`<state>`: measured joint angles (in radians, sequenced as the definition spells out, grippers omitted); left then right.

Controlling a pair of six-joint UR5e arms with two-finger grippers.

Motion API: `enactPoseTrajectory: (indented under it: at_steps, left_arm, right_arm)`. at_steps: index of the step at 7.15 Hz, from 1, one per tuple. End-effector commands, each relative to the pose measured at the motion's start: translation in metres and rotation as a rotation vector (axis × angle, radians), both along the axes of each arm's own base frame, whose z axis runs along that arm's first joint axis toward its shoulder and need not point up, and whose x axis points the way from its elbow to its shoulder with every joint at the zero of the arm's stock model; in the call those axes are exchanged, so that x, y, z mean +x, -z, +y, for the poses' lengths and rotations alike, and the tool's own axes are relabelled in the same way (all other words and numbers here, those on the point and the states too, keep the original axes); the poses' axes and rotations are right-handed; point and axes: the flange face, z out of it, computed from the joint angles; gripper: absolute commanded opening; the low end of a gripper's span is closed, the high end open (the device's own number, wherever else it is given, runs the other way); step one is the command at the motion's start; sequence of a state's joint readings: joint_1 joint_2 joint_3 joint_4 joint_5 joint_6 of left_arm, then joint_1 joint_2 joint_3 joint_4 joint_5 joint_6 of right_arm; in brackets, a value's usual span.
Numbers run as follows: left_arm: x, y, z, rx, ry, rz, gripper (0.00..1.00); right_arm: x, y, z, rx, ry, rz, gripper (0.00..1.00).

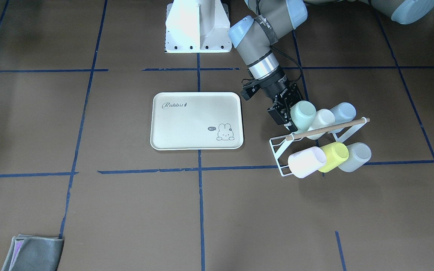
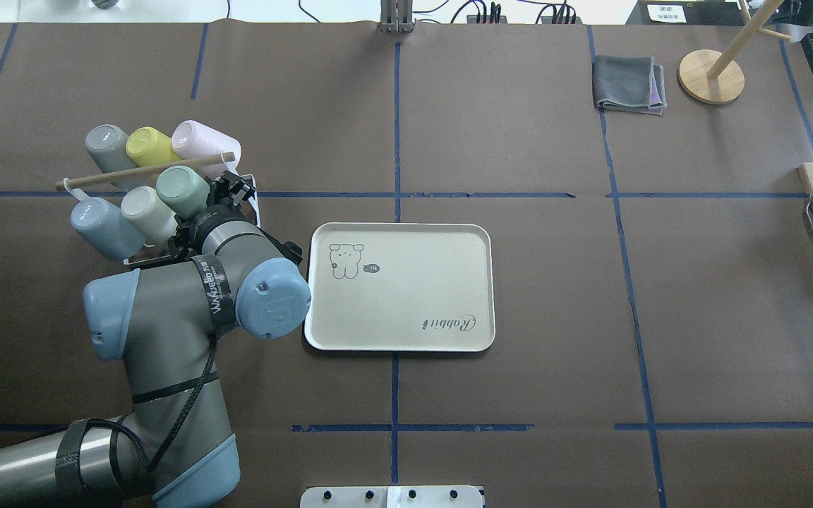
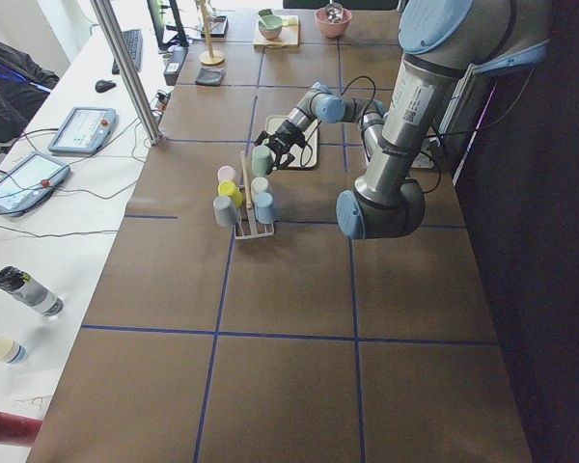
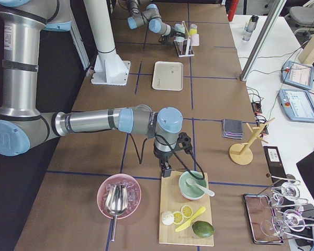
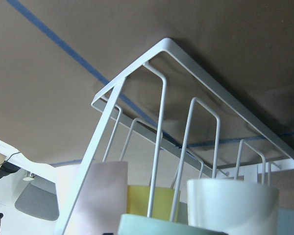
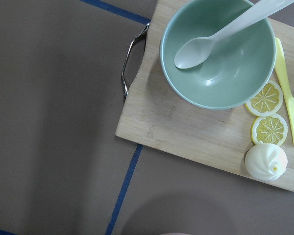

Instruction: Pick up and place green cup on tray

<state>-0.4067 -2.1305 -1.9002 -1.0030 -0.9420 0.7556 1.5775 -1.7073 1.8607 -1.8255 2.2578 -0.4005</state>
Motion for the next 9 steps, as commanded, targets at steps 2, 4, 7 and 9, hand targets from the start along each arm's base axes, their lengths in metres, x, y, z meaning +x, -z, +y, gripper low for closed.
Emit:
enactPoseTrajectory:
  at_steps: [2,4,7,9]
  left_arm:
    - [-0.062,0.054,0.012,0.040,0.021,0.110,0.71]
    - [-0.100,0.069,0.002,-0.036,0.145,0.307,0.64]
    - [-0.099,0.088,0.003,-0.193,0.352,0.758,0.72]
    - [-0.100,0.107,0.008,-0.284,0.477,1.044,0.69]
  right_arm:
    - [0.000,0.000,0.000,0.000,-0.001,0.000,1.00]
    - [0.000,0.000,0.000,0.000,-0.001,0.000,1.00]
    - [0.000,0.000,0.000,0.000,0.000,0.000,1.00]
    - [0.000,-0.004,0.000,-0.008,0.000,0.000,1.00]
